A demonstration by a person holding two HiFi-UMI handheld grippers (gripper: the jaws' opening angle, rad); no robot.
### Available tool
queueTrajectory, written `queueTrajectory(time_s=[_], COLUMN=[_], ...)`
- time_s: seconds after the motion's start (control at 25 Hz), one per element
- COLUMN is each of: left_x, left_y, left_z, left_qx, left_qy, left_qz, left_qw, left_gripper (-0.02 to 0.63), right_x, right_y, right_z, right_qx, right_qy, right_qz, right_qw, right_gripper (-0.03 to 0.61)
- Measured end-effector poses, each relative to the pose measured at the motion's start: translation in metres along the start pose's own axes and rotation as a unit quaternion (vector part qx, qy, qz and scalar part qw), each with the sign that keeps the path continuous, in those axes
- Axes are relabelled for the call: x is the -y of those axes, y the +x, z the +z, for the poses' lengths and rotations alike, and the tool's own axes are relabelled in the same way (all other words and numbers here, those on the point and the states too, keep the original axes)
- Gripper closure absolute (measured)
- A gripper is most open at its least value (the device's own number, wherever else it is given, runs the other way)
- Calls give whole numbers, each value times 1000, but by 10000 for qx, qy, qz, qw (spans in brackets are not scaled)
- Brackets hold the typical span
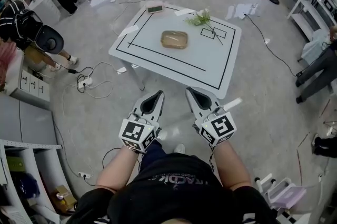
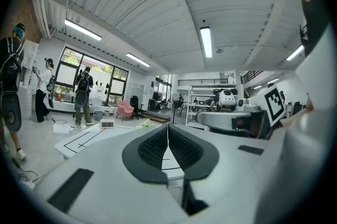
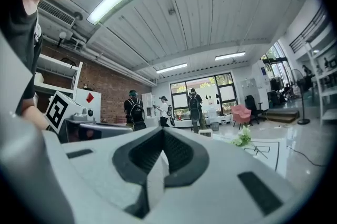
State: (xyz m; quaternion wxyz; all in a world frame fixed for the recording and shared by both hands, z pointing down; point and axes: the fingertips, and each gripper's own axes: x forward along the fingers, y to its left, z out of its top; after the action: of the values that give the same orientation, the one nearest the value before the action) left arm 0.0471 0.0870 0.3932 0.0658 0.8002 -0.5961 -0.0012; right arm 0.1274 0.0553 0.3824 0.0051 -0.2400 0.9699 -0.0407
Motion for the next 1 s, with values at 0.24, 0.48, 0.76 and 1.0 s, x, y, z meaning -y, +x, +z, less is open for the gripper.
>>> queueTrajectory(time_s=[0.24,0.48,0.76,1.0], left_x=[-11,-42,-89,-136], left_y=[6,27,62,96], left_z=[1,4,12,19], left_qx=[38,48,-60,-137], left_qy=[7,-1,118,52], left_qz=[-29,-240,-821,-1246], left_qw=[10000,9997,9965,9921], left_gripper=[573,472,324,321], right_x=[17,32,62,86], right_y=[7,40,91,136], right_z=[1,1,-5,-9], right_qx=[81,157,178,129], right_qy=[127,426,999,1192], right_qz=[-224,-274,-753,-1207], right_qw=[9996,9986,9920,9854], right_gripper=[575,472,394,393])
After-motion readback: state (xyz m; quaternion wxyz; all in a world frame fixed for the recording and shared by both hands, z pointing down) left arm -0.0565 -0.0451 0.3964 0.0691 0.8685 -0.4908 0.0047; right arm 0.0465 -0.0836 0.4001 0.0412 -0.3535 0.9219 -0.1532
